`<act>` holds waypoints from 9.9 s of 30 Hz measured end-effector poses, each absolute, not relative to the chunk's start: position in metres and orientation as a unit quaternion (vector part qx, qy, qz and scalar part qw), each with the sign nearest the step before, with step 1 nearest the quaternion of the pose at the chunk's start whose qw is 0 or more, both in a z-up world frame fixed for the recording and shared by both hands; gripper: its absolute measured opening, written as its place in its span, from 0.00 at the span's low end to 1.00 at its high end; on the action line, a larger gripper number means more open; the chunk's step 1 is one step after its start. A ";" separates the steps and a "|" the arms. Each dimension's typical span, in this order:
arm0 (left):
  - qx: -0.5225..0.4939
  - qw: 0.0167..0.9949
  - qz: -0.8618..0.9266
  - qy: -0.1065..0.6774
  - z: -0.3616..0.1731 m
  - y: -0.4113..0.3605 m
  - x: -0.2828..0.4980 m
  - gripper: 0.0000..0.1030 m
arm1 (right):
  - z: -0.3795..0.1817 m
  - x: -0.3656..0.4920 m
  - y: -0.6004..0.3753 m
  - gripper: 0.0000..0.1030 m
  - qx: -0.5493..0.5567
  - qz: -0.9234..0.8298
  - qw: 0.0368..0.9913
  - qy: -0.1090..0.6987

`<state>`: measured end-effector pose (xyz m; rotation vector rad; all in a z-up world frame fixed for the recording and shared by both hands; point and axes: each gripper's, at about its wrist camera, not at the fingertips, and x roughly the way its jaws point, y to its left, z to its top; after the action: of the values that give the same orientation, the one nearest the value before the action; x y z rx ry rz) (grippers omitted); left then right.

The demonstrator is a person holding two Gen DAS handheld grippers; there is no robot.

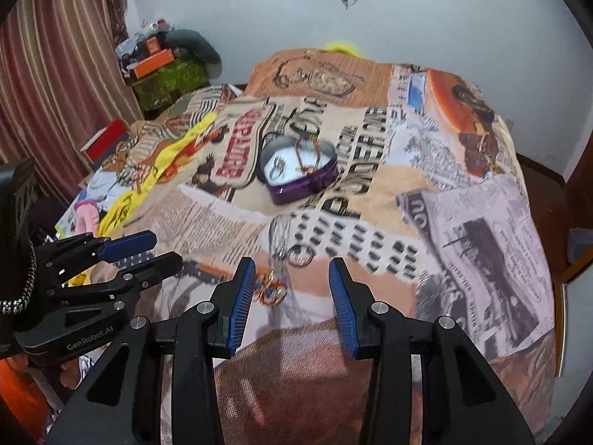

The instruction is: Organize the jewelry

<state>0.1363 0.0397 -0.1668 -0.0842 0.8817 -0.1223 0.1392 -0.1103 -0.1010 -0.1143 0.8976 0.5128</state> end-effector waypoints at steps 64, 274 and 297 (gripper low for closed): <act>-0.062 0.900 -0.107 0.417 -0.179 0.036 0.156 0.07 | -0.131 0.165 -0.114 0.23 -0.070 0.252 0.849 0.460; -0.044 0.901 -0.088 0.422 -0.177 0.036 0.148 0.35 | -0.118 0.170 -0.086 0.12 -0.084 0.266 0.854 0.439; -0.035 0.891 -0.114 0.438 -0.184 -0.005 0.178 0.35 | -0.107 0.166 -0.132 0.12 -0.032 0.249 0.870 0.424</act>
<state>0.1784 -0.0049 -0.1838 -0.0722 0.9098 -0.2365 0.1656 -0.1323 -0.1072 -0.0673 0.8870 0.5203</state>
